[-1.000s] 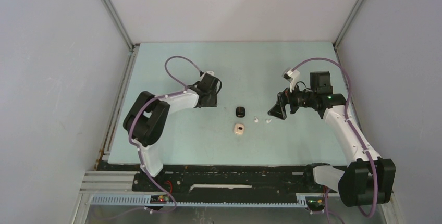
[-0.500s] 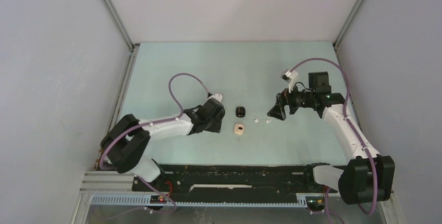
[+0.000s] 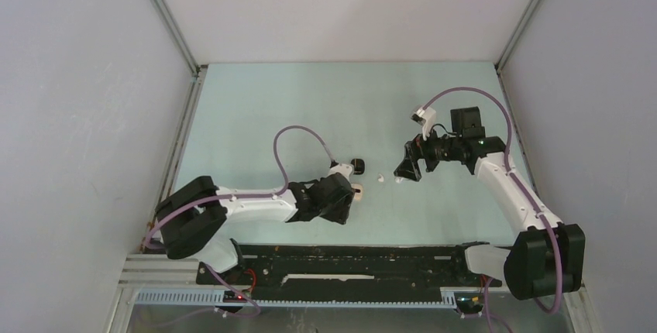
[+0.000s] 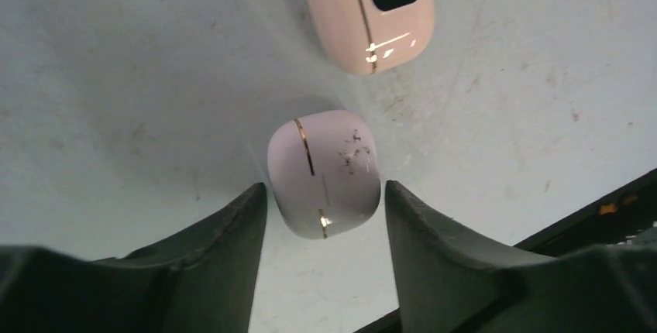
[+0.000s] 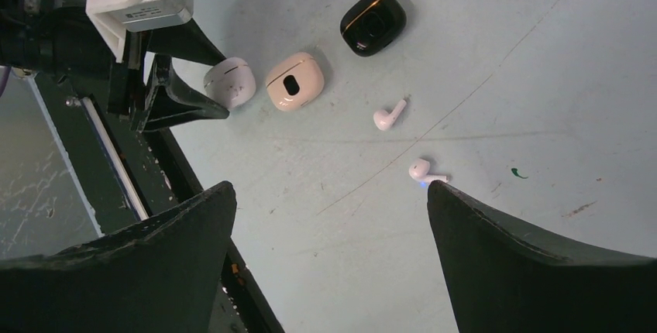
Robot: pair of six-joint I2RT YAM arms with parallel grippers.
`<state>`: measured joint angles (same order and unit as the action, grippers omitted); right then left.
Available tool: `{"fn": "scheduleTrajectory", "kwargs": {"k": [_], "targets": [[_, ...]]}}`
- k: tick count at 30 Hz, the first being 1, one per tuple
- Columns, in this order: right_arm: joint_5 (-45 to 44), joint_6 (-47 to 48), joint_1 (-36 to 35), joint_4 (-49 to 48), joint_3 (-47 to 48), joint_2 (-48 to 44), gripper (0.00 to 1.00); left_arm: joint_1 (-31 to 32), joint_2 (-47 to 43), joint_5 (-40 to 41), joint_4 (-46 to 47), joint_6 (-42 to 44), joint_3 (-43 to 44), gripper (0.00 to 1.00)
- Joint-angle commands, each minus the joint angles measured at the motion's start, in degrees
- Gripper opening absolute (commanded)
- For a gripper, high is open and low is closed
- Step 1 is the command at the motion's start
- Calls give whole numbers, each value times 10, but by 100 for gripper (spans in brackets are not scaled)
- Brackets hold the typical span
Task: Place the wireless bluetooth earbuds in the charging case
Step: Move the charging case to the center of the board, then adjust the charging case at the center of the board.
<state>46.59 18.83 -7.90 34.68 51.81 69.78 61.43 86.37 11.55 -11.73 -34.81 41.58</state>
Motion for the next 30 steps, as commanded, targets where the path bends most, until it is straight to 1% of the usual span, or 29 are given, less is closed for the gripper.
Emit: {"fn": "scheduleTrajectory", "kwargs": {"k": [1, 3, 6, 8, 10, 12, 15, 17, 20, 22, 26, 28, 30], "targets": [[-16, 17, -4, -1, 17, 0, 95, 11, 11, -16, -20, -8, 21, 66], [-23, 21, -5, 1, 17, -10, 95, 11, -17, -10, -36, -7, 19, 76], [-32, 21, -14, -1, 17, -23, 95, 11, -78, 13, -65, -5, 10, 79], [-44, 23, -34, -2, 17, -29, 92, 11, -125, 52, -82, -4, -1, 79], [-73, 27, -77, -5, 17, -32, 88, 9, -189, 118, -89, -8, -20, 81], [-119, 36, -135, -10, 17, -30, 81, -3, -241, 163, -84, -23, -52, 83], [-175, 62, -224, -17, 17, -20, 71, -44, -324, 163, -48, -49, -111, 84], [-195, 93, -277, -16, 17, -10, 66, -70, -379, 167, -26, -77, -154, 84], [-234, 131, -358, -42, 6, 6, 63, -83, -458, 182, -7, -107, -210, 84], [-263, 149, -398, -61, 5, 27, 62, -86, -494, 188, -9, -117, -238, 84], [-313, 160, -468, -85, 22, 96, 61, -93, -530, 193, -37, -131, -257, 86], [-333, 157, -495, -93, 34, 143, 59, -95, -540, 191, -50, -136, -261, 87], [-346, 153, -515, -102, 41, 172, 58, -95, -546, 191, -63, -138, -263, 89]]}}
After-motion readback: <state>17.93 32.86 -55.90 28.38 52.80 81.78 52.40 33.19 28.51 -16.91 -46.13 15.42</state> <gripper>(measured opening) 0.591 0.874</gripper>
